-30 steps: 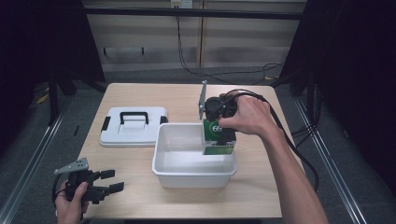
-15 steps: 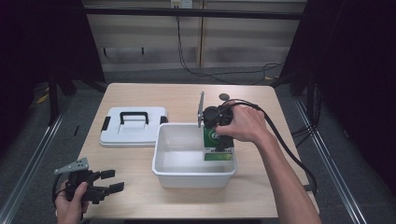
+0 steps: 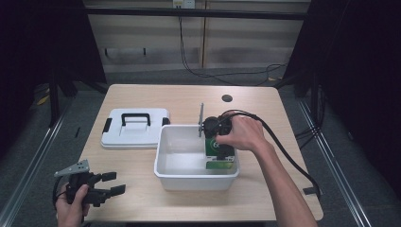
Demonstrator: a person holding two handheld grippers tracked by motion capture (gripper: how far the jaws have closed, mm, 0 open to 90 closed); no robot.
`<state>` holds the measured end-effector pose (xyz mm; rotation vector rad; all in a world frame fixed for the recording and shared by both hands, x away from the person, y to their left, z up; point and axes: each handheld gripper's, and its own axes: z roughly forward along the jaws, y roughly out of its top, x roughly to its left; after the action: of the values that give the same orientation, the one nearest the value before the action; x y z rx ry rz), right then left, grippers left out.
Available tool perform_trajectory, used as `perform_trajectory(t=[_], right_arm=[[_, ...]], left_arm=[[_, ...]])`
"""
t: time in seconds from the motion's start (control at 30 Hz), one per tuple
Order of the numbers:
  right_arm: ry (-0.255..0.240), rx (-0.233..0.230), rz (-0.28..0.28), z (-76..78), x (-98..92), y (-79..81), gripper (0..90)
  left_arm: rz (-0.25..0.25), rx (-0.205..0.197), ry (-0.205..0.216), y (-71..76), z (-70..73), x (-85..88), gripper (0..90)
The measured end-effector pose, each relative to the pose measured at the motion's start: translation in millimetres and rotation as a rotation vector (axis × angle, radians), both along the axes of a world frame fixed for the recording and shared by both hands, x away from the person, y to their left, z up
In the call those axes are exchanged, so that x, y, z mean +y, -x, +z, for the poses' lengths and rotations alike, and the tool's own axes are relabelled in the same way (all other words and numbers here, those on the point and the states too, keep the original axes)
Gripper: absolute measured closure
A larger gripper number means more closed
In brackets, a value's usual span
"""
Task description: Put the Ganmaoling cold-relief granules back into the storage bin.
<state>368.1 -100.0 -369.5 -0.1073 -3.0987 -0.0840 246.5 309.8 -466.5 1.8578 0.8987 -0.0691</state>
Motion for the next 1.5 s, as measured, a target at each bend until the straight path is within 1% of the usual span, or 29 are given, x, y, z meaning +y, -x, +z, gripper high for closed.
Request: perform_trajectory(t=[0.07,0.1,0.17,0.3,0.33,0.37,0.43,0.47,0.5,0.6,0.63,0.67,0.7,0.77,0.8,0.87,0.9,0.93,1.0,1.03,1.13,1.17,1.23,1.27,1.33,1.37,1.43,1.5], right_arm=[[0.009,0.009,-0.019,-4.0,1.1,1.2,15.6],[0.012,0.012,-0.012,-6.1,1.4,0.8,15.6],[0.017,0.017,-0.016,-10.1,2.2,0.4,15.6],[0.026,0.013,-0.017,-14.7,3.7,-0.4,15.6],[0.032,0.015,-0.034,-15.5,4.4,0.6,15.5],[0.032,0.015,-0.021,-17.3,4.3,0.0,15.5],[0.036,0.009,-0.019,-19.4,4.5,0.4,15.5],[0.035,0.013,-0.021,-20.8,4.6,0.7,15.5],[0.029,0.006,-0.024,-23.0,4.6,1.5,15.5],[0.042,0.007,-0.027,-27.3,5.8,2.7,15.4],[0.043,0.006,-0.017,-29.2,6.0,2.5,15.4],[0.047,0.007,-0.023,-30.8,6.6,3.2,15.4],[0.044,0.008,-0.021,-33.0,6.9,3.0,15.4],[0.059,0.015,-0.021,-36.5,8.2,2.4,15.4],[0.058,0.008,-0.018,-38.8,9.0,1.9,15.4],[0.071,0.018,-0.022,-42.0,10.6,1.2,15.3],[0.068,0.007,-0.021,-43.5,11.0,1.1,15.3],[0.062,0.019,-0.024,-44.9,11.5,1.1,15.1],[0.061,0.011,-0.023,-45.6,11.7,1.7,15.1],[0.072,0.005,-0.023,-44.5,11.8,2.0,15.1],[0.081,0.012,-0.017,-45.2,12.3,3.0,14.5],[0.075,0.007,-0.022,-46.3,12.2,3.9,14.2],[0.079,0.013,-0.026,-46.6,12.1,3.6,13.8],[0.081,0.012,-0.018,-46.4,11.7,2.7,13.7],[0.058,0.015,-0.034,-48.0,10.0,3.3,13.2],[0.070,0.008,-0.033,-47.2,10.0,3.4,13.0],[0.076,0.022,-0.029,-48.2,9.4,3.4,12.8],[0.072,0.020,-0.024,-47.3,8.6,3.6,12.9]], left_arm=[[-0.001,-0.001,-0.001,-0.1,0.0,0.0,17.8],[-0.001,-0.001,-0.001,0.0,0.0,-0.1,17.8],[-0.001,0.000,0.001,0.0,0.0,-0.1,17.8],[0.000,0.000,0.000,0.1,0.0,0.0,17.8],[-0.001,-0.001,0.001,0.1,0.1,0.0,17.8],[-0.001,-0.001,0.001,0.1,0.1,0.0,17.8],[-0.001,0.000,0.001,0.1,0.0,-0.1,17.8],[-0.001,0.000,0.001,0.1,0.0,0.0,17.8],[-0.001,0.000,0.001,0.1,0.0,0.0,17.8],[0.001,0.000,-0.001,0.0,0.0,0.0,17.8],[0.001,0.000,-0.001,0.1,0.0,-0.1,17.8],[0.001,0.000,-0.001,0.1,0.0,-0.1,17.8],[0.002,-0.001,-0.002,0.0,0.0,0.0,17.8],[0.002,0.000,-0.002,-0.1,0.0,0.1,17.8],[0.001,0.001,0.000,0.1,0.1,0.0,17.8],[0.002,-0.001,0.002,0.3,0.2,0.4,17.8],[0.004,-0.002,0.001,0.1,0.2,0.6,17.8],[0.004,-0.002,0.001,0.1,0.1,0.6,17.8],[0.001,-0.001,0.000,0.1,0.1,0.2,17.8],[-0.002,-0.001,0.001,0.2,0.2,0.1,17.8],[-0.002,-0.001,0.004,0.3,0.3,0.3,17.8],[-0.001,-0.001,0.002,0.3,0.2,0.2,17.8],[-0.002,-0.001,0.002,0.2,0.2,0.0,17.8],[-0.002,-0.001,0.002,0.2,0.2,0.0,17.8],[-0.002,0.000,0.001,0.1,0.1,0.1,17.8],[0.000,-0.001,0.000,0.0,0.0,0.1,17.8],[-0.001,-0.001,0.000,-0.1,0.0,-0.1,17.8],[-0.002,0.000,0.001,0.1,0.0,-0.1,17.8]])
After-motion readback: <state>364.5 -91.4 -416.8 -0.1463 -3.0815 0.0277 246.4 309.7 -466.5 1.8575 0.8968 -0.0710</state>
